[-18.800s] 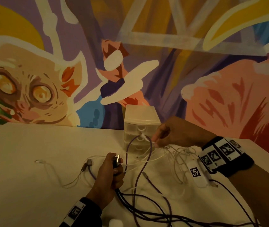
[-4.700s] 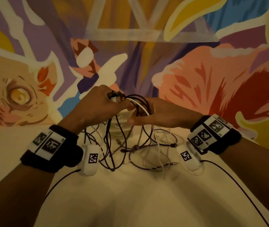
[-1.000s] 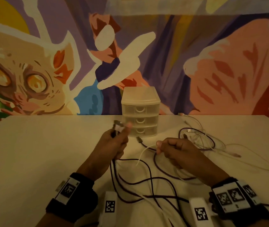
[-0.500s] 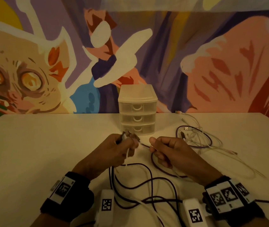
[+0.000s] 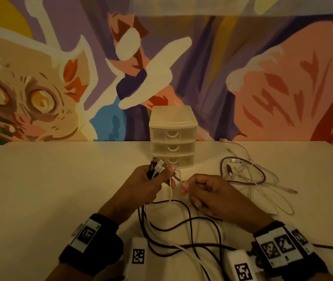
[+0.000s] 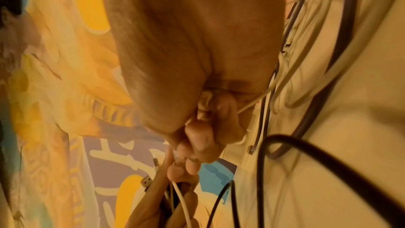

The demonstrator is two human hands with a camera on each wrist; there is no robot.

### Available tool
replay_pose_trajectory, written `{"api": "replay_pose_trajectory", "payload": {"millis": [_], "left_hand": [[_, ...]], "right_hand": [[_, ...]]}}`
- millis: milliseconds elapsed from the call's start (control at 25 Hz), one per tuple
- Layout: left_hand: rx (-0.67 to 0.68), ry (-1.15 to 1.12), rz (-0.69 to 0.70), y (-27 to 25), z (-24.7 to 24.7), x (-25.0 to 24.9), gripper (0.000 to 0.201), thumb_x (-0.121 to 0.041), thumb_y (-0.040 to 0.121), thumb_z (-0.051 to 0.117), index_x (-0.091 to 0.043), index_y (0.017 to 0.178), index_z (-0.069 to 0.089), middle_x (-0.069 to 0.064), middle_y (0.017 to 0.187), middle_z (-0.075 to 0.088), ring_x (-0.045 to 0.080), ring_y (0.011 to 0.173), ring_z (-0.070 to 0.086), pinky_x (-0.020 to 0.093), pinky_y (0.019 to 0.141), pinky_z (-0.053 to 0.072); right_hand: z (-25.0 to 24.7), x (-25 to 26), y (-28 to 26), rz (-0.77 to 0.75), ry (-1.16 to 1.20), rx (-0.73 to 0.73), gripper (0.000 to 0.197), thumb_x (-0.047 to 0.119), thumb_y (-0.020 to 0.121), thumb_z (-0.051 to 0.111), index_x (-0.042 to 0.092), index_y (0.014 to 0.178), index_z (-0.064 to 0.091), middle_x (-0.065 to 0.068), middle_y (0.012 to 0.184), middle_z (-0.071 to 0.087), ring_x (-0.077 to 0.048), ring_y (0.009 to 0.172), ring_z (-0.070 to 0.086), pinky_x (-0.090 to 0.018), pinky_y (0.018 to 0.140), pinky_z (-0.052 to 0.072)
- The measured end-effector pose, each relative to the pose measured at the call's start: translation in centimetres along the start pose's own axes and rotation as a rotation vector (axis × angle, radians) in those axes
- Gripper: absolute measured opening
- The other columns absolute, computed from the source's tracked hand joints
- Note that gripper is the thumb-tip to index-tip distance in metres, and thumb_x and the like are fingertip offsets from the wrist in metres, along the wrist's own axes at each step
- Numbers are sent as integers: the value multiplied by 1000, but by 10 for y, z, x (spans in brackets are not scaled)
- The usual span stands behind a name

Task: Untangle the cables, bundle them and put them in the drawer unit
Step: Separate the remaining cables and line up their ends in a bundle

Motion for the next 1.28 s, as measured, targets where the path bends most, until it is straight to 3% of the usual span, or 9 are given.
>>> {"api": "replay_pose_trajectory", "payload": {"millis": [280,440,640,760,840,880,1000,1160,1280], "left_hand": [[-37,71,-11,2,1,4,48,-49,98,73,-3,85,76,4,63,53,9,47,36,22,45,31],[-294,-212,12,7,-20,3,30,-30,105,64,-8,85,66,3,69,52,8,47,30,25,46,26],[-459,-402,46,9,-34,1,25,-25,110,55,-13,88,60,-4,64,48,8,50,29,23,44,24],[-550,-468,63,11,-40,5,26,-23,111,54,-13,87,60,-4,64,46,6,48,30,21,41,25],[-515,-407,49,11,-37,7,27,-27,111,55,-12,89,60,-2,65,47,6,46,31,21,41,27],[-470,-352,40,11,-32,7,28,-30,110,56,-12,90,61,-2,66,50,5,46,33,21,42,28],[-277,-187,77,5,-11,-2,34,-42,109,57,-16,88,65,-2,69,57,6,50,35,22,46,32],[3,82,175,-4,7,-14,44,-54,106,55,-23,92,83,5,57,35,14,49,31,22,47,32],[32,189,190,-6,14,-15,38,-54,105,57,-28,103,83,-10,54,53,11,49,44,16,55,37]], "right_hand": [[12,4,-2,9,-44,66,28,33,109,58,13,102,77,-4,66,62,-14,48,51,-22,48,42],[-4,13,-7,17,-85,17,28,34,106,61,12,100,77,-8,67,65,-18,52,58,-18,54,47],[-74,25,-16,-93,-216,-400,18,36,93,76,20,88,80,-1,65,69,-12,60,61,-30,66,52],[-79,21,-27,32,-292,-139,11,29,97,73,22,95,81,4,72,71,-9,64,59,-30,67,48],[-62,17,-33,124,-361,183,15,25,104,66,25,100,80,2,73,67,-12,65,54,-24,62,44],[-60,18,-31,94,-350,167,16,24,106,64,24,101,79,1,72,66,-13,62,53,-22,59,43],[-67,25,-15,-50,-113,-285,15,17,107,60,15,101,74,-4,67,61,-15,50,50,-22,49,43],[-35,14,-1,-44,-84,-234,11,20,104,66,11,100,70,-10,72,70,-26,47,56,-30,48,45],[-28,16,-2,-48,-68,-259,14,21,103,67,7,101,67,-9,71,71,-22,45,58,-24,41,40]]}}
Point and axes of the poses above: each hand's wrist, its own y-axis towards the middle knuckle, its own z-axis out of the palm, x = y × z, the point moved 4 cm from there along y, towards the middle knuckle
